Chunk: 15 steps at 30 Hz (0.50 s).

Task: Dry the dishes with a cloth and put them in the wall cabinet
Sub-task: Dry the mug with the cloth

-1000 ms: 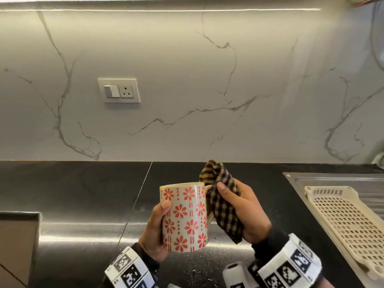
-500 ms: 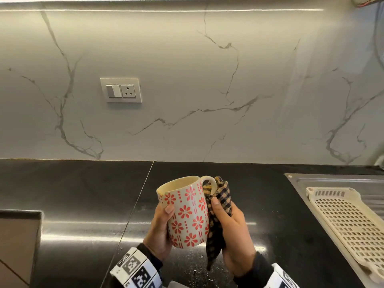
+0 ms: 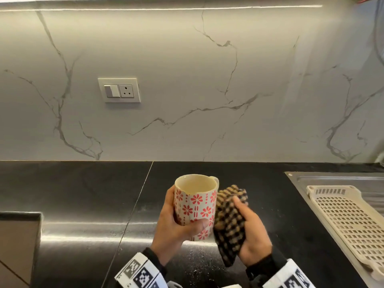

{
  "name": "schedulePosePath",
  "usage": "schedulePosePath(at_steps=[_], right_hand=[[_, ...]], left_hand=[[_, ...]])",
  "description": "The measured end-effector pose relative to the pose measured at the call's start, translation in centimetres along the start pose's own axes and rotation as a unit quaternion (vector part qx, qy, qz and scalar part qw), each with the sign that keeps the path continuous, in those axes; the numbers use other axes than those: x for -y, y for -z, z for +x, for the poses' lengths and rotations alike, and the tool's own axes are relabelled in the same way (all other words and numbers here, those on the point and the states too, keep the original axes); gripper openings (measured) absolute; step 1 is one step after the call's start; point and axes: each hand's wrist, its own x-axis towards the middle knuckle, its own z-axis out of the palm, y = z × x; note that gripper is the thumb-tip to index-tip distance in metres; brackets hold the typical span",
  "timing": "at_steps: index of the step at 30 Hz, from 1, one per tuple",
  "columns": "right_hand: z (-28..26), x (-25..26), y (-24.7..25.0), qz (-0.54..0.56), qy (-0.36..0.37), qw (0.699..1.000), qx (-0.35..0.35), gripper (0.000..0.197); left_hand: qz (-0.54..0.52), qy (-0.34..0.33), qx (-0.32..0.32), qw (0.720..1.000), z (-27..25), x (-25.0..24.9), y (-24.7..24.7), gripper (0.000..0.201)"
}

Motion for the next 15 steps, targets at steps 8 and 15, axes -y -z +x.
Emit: schedulePosePath(at_steps=[8, 15], right_hand=[[-1.4, 4.3, 1.2, 0.042, -0.009, 0.997, 0.062, 0.04], [-2.3, 3.4, -0.7, -0.093, -0.014, 0.995, 0.034, 0.047]], left_hand=[[0.365, -0.103, 0.061, 0.923, 0.6, 0.4, 3.0, 0.095], [0.579, -0.255, 0.068, 0.772, 1.8, 0.0, 2.5, 0.091]])
